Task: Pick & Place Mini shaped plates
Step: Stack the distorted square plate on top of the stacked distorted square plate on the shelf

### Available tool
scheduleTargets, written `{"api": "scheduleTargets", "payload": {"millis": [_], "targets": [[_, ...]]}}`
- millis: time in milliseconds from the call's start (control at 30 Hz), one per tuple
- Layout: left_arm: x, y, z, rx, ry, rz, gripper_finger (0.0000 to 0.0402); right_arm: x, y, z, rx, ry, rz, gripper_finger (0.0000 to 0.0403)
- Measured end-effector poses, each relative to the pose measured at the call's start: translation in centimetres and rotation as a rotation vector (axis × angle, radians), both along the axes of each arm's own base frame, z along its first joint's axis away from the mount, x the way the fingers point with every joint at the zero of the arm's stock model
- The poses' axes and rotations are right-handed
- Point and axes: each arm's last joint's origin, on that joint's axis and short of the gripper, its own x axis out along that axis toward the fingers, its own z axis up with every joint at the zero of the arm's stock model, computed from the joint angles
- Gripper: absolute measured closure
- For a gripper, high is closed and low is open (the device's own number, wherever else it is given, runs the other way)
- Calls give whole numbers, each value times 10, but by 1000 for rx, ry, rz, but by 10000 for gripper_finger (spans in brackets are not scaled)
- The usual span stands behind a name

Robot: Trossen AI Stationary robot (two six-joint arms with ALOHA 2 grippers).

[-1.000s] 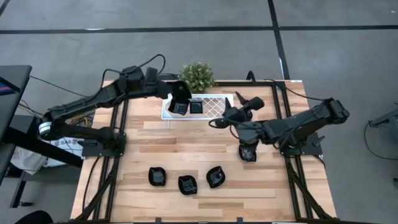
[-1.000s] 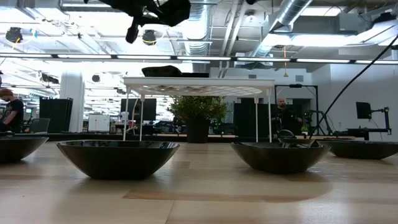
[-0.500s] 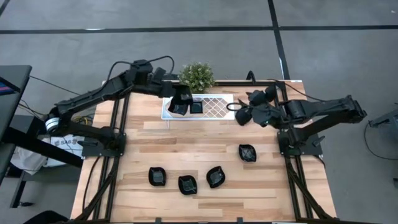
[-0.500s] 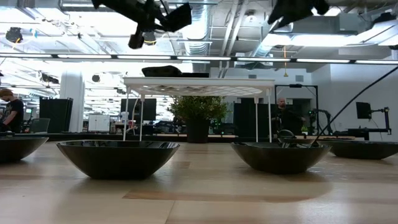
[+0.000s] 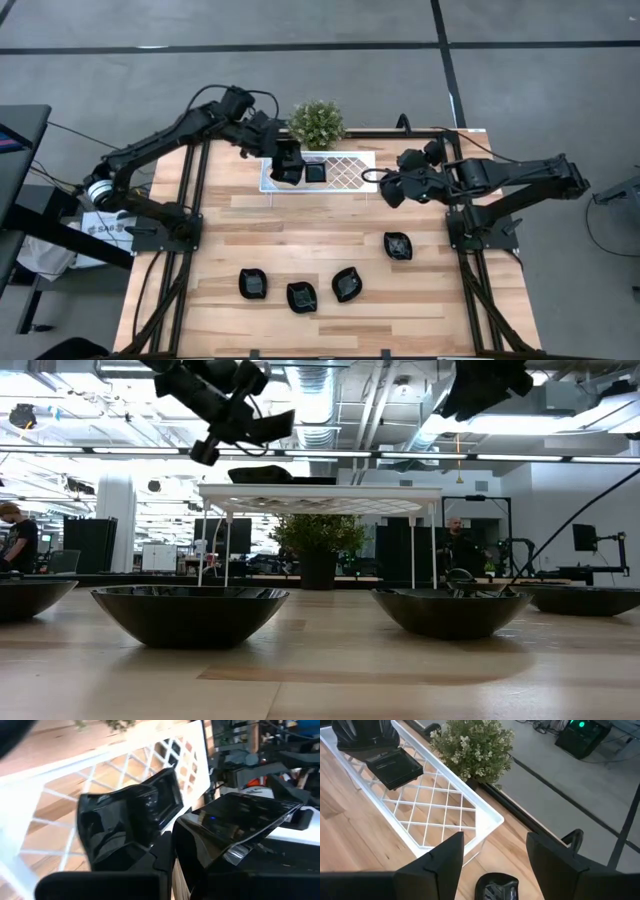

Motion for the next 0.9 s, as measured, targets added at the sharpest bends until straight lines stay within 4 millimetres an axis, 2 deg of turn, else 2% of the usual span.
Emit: {"api": "scheduleTargets", "payload": {"millis": [400, 900], "targets": [[-5, 0, -2, -12, 36, -9, 380, 0, 0, 0, -13, 22, 11, 190], [-2, 3, -19, -26, 109, -46, 380, 1, 0, -1, 2, 16, 18, 189]]}}
